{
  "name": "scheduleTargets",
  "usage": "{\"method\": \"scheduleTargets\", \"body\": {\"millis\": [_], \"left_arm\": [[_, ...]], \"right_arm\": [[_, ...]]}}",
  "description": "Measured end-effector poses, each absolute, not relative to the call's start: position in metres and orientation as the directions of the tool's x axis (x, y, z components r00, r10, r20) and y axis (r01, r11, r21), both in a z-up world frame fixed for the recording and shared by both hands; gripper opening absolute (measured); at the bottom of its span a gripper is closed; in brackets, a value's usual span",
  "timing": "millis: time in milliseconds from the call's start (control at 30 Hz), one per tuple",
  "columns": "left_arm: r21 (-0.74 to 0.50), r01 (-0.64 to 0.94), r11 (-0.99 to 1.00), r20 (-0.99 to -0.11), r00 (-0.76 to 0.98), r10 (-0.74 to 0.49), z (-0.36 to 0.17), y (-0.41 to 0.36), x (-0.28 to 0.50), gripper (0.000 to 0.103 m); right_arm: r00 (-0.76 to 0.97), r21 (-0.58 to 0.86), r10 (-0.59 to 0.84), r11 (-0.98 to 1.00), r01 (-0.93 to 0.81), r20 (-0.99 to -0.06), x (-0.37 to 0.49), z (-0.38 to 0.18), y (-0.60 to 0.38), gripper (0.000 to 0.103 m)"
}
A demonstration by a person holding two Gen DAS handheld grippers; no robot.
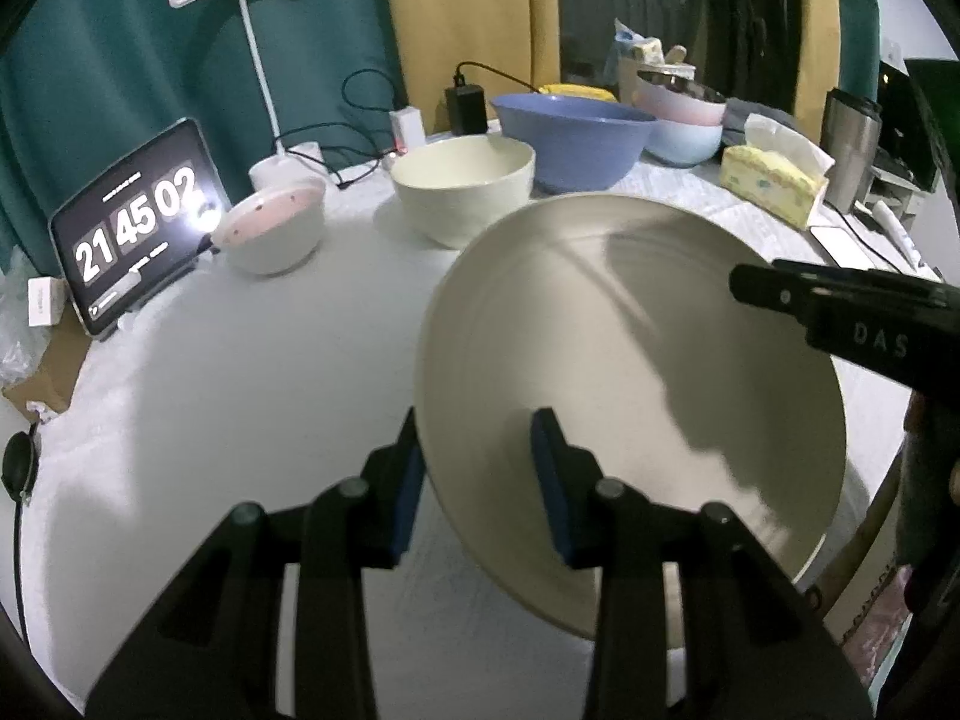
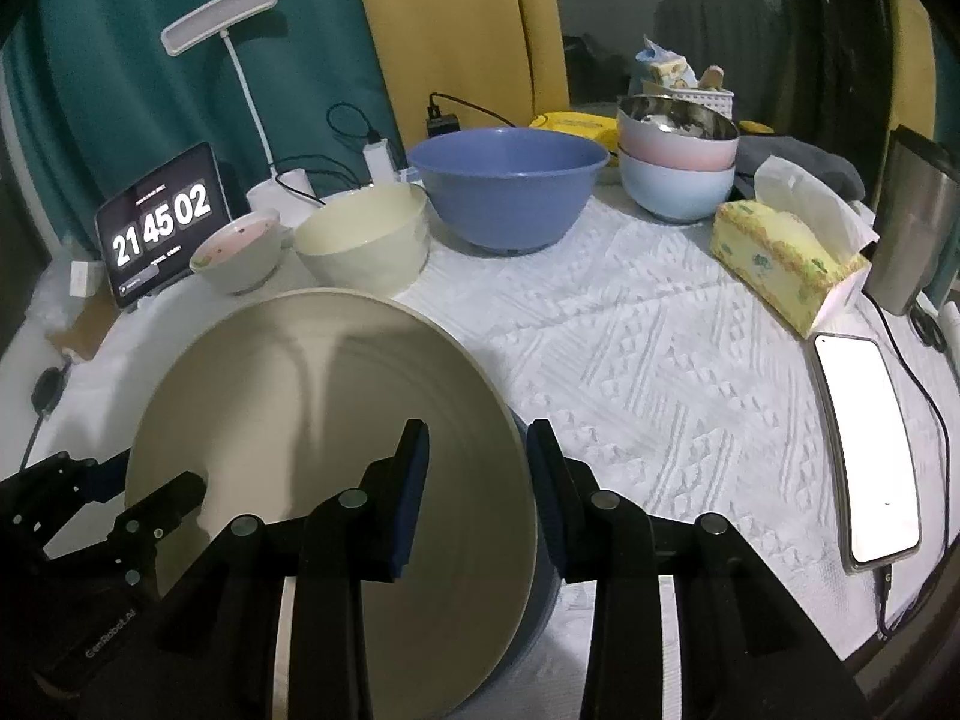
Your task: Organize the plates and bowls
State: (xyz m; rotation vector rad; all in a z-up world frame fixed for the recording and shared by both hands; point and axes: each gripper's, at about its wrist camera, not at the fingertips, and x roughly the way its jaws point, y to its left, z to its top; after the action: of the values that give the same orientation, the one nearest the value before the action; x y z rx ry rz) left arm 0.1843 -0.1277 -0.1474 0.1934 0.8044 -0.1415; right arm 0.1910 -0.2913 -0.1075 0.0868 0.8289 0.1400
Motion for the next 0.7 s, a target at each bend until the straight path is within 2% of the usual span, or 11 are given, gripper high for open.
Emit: {"method": "scheduleTargets", "body": {"millis": [133, 200, 567, 700], "left_arm": [[0.117, 0.201, 0.973, -0.741, 0.670, -0.049, -0.151, -0.129, 0.189, 0.039], [0.113, 0.201, 0.973, -0.739, 0.672, -0.053, -0.150, -0.128, 0.188, 0.047], [0.078, 0.160, 0.984, -0.722, 0.689, -0.055, -0.143, -0.115, 0.189, 0.050], [0.033, 0.114, 0.993, -0.718, 0.694, -0.055, -0.142, -0.103, 0.191, 0.055]], "right_arm": [[0.661, 0.137, 0.164, 0.986, -0.094, -0.732, 0.193, -0.111, -0.293, 0.037], [0.662, 0.138, 0.171, 0.985, -0.102, -0.730, 0.193, -0.110, -0.293, 0.037], [0.665, 0.125, 0.150, 0.988, -0.086, -0.732, 0.195, -0.111, -0.296, 0.037], [0.663, 0.123, 0.140, 0.990, -0.072, -0.735, 0.194, -0.113, -0.301, 0.038]]}}
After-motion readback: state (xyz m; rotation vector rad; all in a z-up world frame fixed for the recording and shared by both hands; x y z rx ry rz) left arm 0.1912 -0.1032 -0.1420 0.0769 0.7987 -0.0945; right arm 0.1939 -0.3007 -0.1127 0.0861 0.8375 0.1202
